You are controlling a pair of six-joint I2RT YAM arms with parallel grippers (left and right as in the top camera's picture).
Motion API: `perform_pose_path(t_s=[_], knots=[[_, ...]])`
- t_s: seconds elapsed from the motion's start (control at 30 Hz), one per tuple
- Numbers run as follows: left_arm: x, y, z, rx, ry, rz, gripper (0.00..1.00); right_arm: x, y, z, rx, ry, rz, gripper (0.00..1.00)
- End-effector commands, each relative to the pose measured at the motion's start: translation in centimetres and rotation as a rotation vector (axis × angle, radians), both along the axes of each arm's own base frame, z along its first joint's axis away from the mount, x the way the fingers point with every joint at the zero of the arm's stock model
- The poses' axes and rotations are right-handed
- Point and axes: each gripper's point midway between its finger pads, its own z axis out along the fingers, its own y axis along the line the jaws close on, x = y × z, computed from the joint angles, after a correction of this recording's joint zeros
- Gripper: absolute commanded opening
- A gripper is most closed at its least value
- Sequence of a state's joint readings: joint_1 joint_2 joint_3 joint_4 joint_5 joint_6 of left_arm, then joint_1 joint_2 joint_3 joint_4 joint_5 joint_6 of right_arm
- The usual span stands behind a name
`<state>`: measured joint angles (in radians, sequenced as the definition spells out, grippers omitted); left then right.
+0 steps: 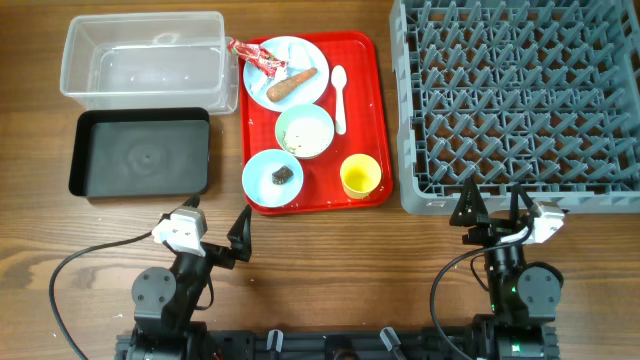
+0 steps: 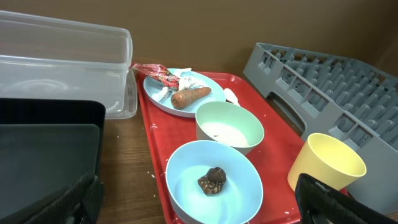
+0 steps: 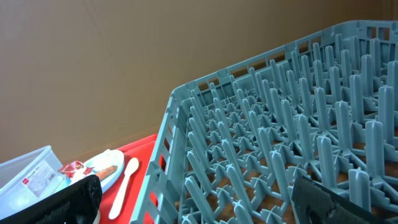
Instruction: Sort waste into correct bins and load items into the dishwasher rack
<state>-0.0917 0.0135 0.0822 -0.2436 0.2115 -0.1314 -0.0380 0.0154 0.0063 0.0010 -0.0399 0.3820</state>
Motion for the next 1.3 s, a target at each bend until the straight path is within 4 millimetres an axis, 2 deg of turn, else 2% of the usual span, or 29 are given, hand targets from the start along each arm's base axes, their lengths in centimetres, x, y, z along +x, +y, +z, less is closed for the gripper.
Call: perform_pose_path(t_s=[0.0, 0.77, 1.07, 1.17, 1.27], knots=[[-0.1, -0.2, -0.1, 0.015, -0.009, -0.017, 1.00, 0.0, -0.1, 0.1, 0.014, -0.005, -0.010, 1.00], [-0.1, -0.2, -0.1, 0.016, -0.010, -0.017, 1.00, 0.0, -0.1, 0.1, 0.015, -0.006, -0.010, 1.00], [0.1, 0.0, 0.4, 0.016, -0.031, -0.002, 1.00, 0.0, -0.3, 0.2, 0.225, -0.011, -0.019, 1.00], [0.1, 0.0, 0.7, 0.015, -0.040, -0.002, 1.00, 0.0, 0.3, 0.4, 0.201, -0.016, 0.013, 1.00], [0.2, 0.0, 1.7, 0.011, -0.084, -0.002, 1.00, -0.2, 2.3, 1.7, 0.045, -0.068, 0.133, 1.00]])
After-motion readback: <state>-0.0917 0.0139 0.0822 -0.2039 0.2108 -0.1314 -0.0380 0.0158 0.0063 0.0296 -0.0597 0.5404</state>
